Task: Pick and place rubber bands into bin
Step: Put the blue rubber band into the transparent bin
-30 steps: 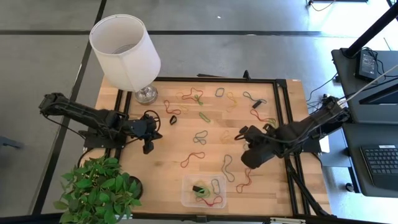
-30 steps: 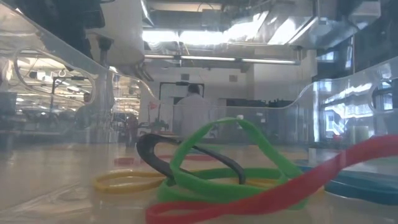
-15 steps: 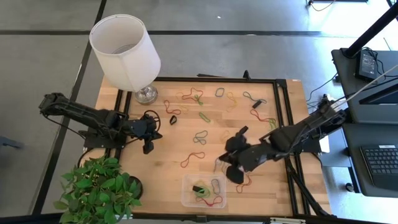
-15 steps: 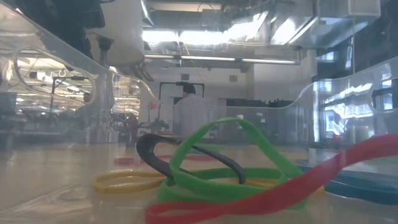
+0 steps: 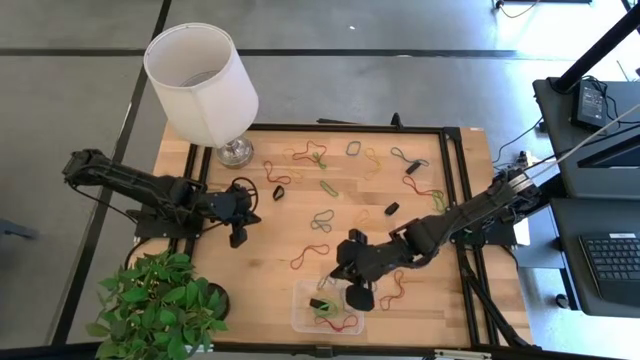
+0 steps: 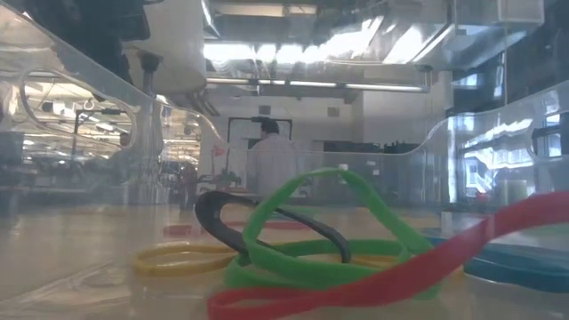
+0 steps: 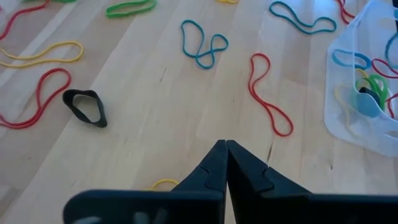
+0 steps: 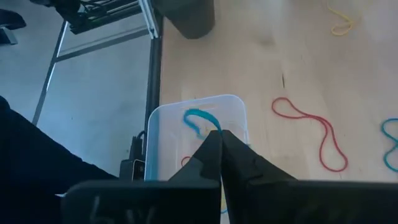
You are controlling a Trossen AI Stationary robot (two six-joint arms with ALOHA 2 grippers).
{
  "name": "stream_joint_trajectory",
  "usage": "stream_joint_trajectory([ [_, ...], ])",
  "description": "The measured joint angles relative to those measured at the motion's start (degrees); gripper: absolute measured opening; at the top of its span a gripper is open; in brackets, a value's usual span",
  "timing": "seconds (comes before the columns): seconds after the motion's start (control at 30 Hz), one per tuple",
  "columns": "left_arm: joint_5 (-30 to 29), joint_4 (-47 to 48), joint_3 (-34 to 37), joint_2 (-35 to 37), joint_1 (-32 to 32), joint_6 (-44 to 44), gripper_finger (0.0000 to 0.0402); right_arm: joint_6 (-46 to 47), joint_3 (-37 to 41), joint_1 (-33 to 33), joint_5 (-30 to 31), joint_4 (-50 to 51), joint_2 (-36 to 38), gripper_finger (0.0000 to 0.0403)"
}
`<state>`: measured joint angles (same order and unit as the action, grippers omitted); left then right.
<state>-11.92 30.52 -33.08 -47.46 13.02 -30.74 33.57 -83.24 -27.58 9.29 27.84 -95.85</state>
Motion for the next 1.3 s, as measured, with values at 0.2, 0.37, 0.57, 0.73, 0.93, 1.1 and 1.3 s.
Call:
stream_joint_trajectory([
  [0.2, 0.02, 0.02, 0.00, -0.02, 0.00, 0.01, 0.0004, -1.01, 0.00, 0.32, -0.47, -0.29, 0.00, 0.0000],
  [0.37, 0.03, 0.04, 0.00, -0.02, 0.00, 0.01, 0.0002, -0.32, 0.00, 0.32, -0.38, -0.46, -0.48, 0.0000],
  [0.57, 0.02, 0.07, 0.00, -0.02, -0.02, 0.02, 0.0002, 2.77, 0.00, -2.10, 4.67, -1.82, -1.52, 0.0000],
  [0.73, 0.02, 0.06, 0.00, -0.04, -0.02, 0.02, 0.0003, 6.55, 0.00, -4.30, 7.31, -5.88, -3.39, 0.0000],
  [0.93, 0.02, 0.05, 0.00, -0.04, -0.02, 0.02, 0.0003, 11.38, -0.04, -5.04, 9.54, -11.57, -8.57, 0.0000],
  [1.1, 0.54, 0.46, 0.00, -0.04, -0.02, 1.74, 0.0002, 12.50, -5.33, -4.57, 9.63, -12.30, -16.42, 0.0000],
  [1.3, 4.13, 0.83, 0.00, -0.04, -0.02, 6.30, 0.0003, 13.52, -18.13, -2.86, 9.53, 0.29, -26.15, 0.0000],
])
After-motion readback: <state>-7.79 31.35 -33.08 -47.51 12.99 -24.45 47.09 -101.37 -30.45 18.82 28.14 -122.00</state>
